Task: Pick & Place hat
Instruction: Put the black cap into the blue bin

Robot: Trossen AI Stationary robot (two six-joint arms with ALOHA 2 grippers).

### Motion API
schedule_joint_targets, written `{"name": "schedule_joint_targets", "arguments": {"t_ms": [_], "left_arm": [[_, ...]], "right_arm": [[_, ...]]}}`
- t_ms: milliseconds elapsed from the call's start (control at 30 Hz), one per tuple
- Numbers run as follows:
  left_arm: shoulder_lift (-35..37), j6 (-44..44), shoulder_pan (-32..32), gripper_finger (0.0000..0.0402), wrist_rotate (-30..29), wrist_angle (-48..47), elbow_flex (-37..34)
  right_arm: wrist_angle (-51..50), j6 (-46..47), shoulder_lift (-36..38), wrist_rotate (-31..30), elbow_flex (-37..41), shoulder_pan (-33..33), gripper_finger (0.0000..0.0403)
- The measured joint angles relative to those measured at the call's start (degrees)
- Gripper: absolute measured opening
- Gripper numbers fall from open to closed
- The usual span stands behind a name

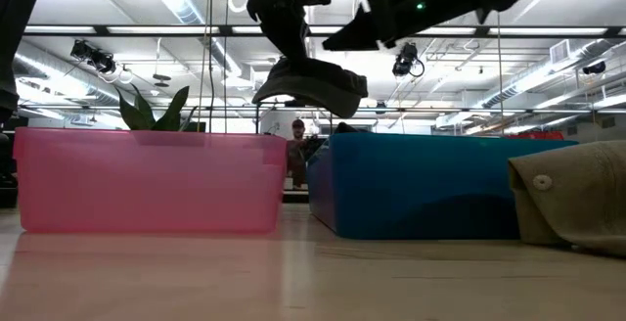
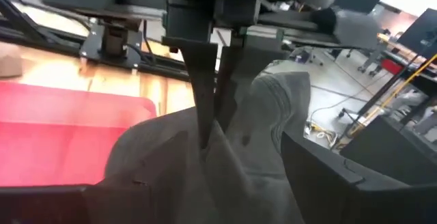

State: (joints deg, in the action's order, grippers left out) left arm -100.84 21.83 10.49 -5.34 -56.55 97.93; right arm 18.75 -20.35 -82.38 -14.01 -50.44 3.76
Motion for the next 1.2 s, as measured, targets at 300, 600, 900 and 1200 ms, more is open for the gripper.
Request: {"name": "schedule_joint_targets", "arguments": {"t_ms": [300, 600, 900, 1200], "left_arm": [[0.0, -0.1, -1.1, 0.0003, 0.0, 0.0, 0.0], [0.0, 0.0, -1.1, 0.0003, 0.0, 0.1, -0.1], [0.0, 0.3, -1.1, 0.0006, 0.5, 0.0, -0.1], [-0.1, -1.7, -1.1, 0.0063, 0.4, 0.5, -0.1]], "right_arm": [[-8.5, 4.2, -5.6, 1.3, -4.9, 1.1, 0.0226], [-8.6, 6.8, -5.7, 2.5, -4.9, 1.1, 0.0128], [-8.3, 6.1, -5.7, 4.6, -4.9, 1.1, 0.0012], [-9.5, 6.4, -5.7, 4.8, -4.9, 1.1, 0.0004]]}}
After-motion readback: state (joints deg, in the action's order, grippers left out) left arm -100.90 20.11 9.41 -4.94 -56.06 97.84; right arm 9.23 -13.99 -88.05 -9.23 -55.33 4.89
